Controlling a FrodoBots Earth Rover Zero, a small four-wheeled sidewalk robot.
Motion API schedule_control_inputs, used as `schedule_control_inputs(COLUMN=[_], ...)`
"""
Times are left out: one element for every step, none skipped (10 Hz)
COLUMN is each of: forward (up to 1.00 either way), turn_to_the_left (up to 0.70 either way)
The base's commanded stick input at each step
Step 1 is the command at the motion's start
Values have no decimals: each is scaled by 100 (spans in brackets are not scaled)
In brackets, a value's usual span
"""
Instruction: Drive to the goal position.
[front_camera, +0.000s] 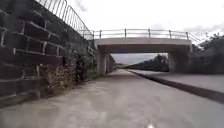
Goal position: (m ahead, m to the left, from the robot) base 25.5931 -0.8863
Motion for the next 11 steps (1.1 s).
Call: schedule_control_inputs(forward=[100, 100, 100, 100, 100, 100, 100, 100, 100, 100, 100], turn_to_the_left=[0, 0, 0, 0, 0, 0, 0, 0, 0, 0, 0])
